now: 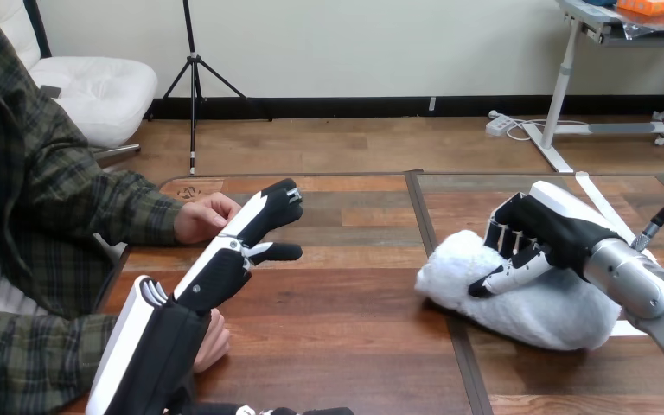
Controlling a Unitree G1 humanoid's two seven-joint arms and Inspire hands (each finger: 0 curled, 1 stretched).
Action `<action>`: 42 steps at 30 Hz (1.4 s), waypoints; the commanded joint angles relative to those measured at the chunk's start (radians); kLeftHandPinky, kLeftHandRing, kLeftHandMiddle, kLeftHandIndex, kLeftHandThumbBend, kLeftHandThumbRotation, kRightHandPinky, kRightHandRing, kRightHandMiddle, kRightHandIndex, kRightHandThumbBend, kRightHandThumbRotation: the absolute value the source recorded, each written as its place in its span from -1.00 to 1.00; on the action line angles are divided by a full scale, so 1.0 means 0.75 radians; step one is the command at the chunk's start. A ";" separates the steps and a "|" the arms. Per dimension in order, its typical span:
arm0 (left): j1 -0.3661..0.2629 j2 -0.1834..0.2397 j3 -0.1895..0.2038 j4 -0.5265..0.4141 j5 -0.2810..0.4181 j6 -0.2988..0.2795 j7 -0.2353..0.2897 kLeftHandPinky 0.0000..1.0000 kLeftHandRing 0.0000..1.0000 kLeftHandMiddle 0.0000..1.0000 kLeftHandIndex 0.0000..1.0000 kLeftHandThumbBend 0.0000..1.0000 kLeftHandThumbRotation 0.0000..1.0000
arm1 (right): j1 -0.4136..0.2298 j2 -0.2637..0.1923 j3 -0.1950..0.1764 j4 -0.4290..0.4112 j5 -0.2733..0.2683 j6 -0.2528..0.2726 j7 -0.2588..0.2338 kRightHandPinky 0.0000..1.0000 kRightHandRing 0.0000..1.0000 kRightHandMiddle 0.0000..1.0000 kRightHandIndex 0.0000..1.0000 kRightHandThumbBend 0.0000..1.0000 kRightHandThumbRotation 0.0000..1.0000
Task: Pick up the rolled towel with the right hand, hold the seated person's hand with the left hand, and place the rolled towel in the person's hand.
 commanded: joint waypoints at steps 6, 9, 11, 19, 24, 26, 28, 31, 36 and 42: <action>-0.076 -0.003 -0.022 -0.006 -0.011 0.003 0.000 0.51 0.77 0.87 0.78 1.00 -0.53 | -0.002 -0.009 -0.097 -0.050 0.116 -0.135 0.084 -0.64 -0.56 -0.47 -0.44 0.52 -1.00; -0.080 -0.002 -0.027 -0.002 -0.018 0.009 -0.003 0.51 0.77 0.86 0.78 1.00 -0.54 | -0.002 -0.015 -0.118 -0.054 0.141 -0.162 0.107 -0.65 -0.57 -0.47 -0.44 0.51 -1.00; -0.081 0.001 -0.033 -0.001 -0.026 0.016 -0.006 0.51 0.77 0.86 0.77 1.00 -0.55 | -0.002 -0.017 -0.138 -0.056 0.165 -0.178 0.129 -0.67 -0.58 -0.48 -0.44 0.51 -1.00; -0.088 -0.004 -0.041 0.005 -0.037 0.027 -0.012 0.52 0.78 0.87 0.76 1.00 -0.59 | -0.003 -0.019 -0.214 -0.066 0.256 -0.225 0.219 -0.70 -0.59 -0.49 -0.44 0.50 -1.00; -0.086 -0.001 -0.051 -0.005 -0.054 0.050 -0.019 0.52 0.79 0.87 0.76 1.00 -0.61 | -0.001 -0.013 -0.284 -0.071 0.349 -0.241 0.314 -0.70 -0.59 -0.48 -0.44 0.49 -1.00; -0.086 -0.001 -0.052 -0.006 -0.055 0.053 -0.019 0.52 0.79 0.87 0.76 1.00 -0.62 | 0.000 -0.009 -0.310 -0.074 0.384 -0.241 0.349 -0.69 -0.59 -0.48 -0.44 0.49 -1.00; -0.087 -0.001 -0.052 -0.006 -0.052 0.054 -0.017 0.53 0.79 0.87 0.76 1.00 -0.63 | 0.001 -0.008 -0.326 -0.076 0.409 -0.241 0.373 -0.69 -0.58 -0.47 -0.44 0.48 -1.00; -0.086 0.000 -0.052 -0.006 -0.052 0.055 -0.017 0.53 0.79 0.87 0.76 1.00 -0.64 | 0.003 -0.006 -0.354 -0.081 0.446 -0.246 0.411 -0.69 -0.58 -0.46 -0.44 0.48 -1.00; -0.086 0.001 -0.055 -0.003 -0.054 0.051 -0.019 0.53 0.79 0.87 0.76 1.00 -0.64 | 0.005 0.002 -0.410 -0.091 0.519 -0.254 0.497 -0.69 -0.57 -0.46 -0.43 0.46 -1.00; -0.080 0.004 -0.052 -0.002 -0.052 0.061 -0.020 0.53 0.79 0.86 0.76 1.00 -0.65 | 0.004 0.014 -0.466 -0.108 0.600 -0.251 0.587 -0.70 -0.59 -0.48 -0.43 0.45 -1.00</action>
